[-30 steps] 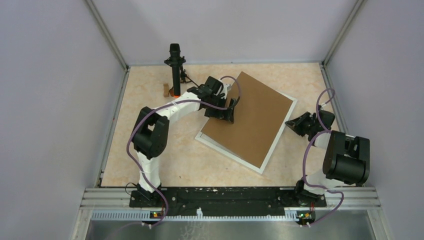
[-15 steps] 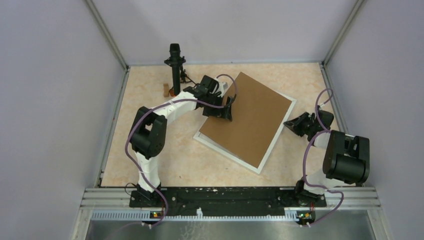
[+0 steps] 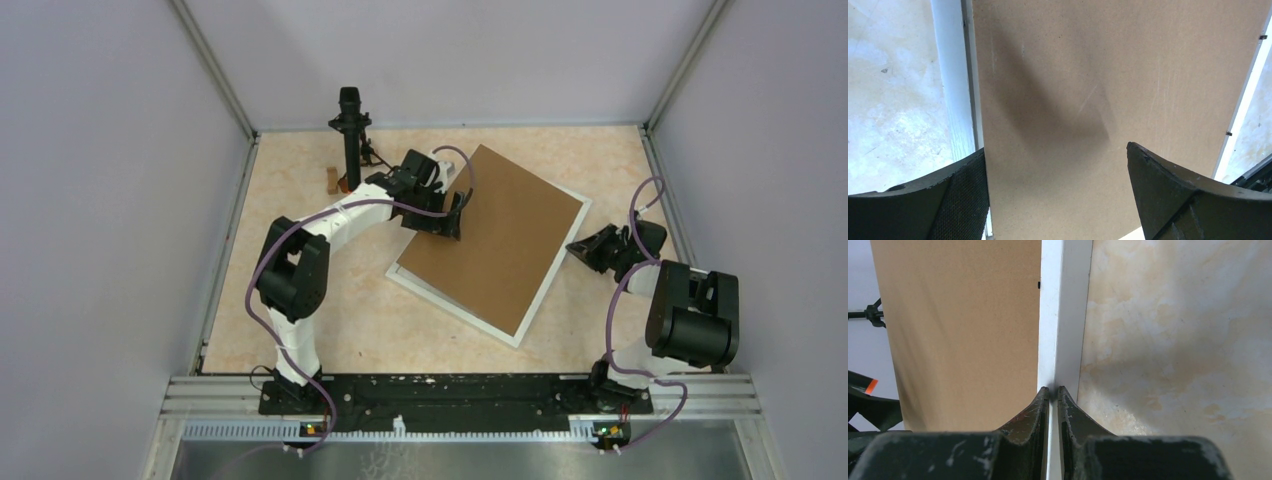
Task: Put the photo into the frame
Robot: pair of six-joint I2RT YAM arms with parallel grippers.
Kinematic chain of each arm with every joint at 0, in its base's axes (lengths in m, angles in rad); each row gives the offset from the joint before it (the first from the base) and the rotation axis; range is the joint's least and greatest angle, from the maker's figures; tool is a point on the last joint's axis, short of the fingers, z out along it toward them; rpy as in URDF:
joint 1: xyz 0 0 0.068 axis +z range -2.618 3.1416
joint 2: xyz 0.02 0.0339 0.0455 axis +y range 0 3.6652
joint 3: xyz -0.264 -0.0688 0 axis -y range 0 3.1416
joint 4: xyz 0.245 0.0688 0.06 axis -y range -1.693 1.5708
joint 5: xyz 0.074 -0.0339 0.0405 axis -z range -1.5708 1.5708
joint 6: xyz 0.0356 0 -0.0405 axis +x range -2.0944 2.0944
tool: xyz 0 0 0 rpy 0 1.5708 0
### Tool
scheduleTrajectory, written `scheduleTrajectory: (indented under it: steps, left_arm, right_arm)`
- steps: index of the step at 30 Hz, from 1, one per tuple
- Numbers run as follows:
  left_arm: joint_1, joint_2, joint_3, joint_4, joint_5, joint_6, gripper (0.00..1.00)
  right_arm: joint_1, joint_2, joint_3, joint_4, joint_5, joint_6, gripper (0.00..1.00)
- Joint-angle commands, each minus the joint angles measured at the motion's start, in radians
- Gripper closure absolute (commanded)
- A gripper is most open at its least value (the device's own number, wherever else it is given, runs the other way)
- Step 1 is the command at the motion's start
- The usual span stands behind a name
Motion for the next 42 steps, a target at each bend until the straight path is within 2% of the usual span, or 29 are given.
scheduleTrajectory:
  steps: [1,9,23,31,35,39,42]
  left_arm:
    - [-0.007,-0.055,0.030,-0.012,-0.031,0.018,0.02]
    - [-0.005,-0.071,0.036,-0.035,-0.083,0.036,0.01]
    - [-0.005,-0.066,0.042,-0.037,-0.092,0.048,0.01]
    - [-0.003,0.025,0.111,-0.039,-0.034,0.039,0.02]
    - [-0.003,0.046,0.085,-0.010,0.038,0.002,0.02]
    - [-0.003,0.048,-0.018,0.075,0.134,-0.058,0.02]
    - [-0.003,0.048,-0.084,0.121,0.134,-0.078,0.02]
  right_arm:
    - [0.022,0.024,-0.019,-0.060,-0.016,-0.016,0.92]
    - [0.022,0.028,-0.019,-0.057,-0.016,-0.015,0.92]
    - [0.023,0.027,-0.018,-0.056,-0.016,-0.015,0.92]
    - [0.024,0.019,-0.017,-0.067,-0.010,-0.023,0.91]
    - [0.027,-0.025,-0.001,-0.125,0.022,-0.050,0.88]
    - [0.050,-0.127,0.058,-0.275,0.097,-0.100,0.82]
    - [0.093,-0.211,0.137,-0.424,0.184,-0.154,0.68]
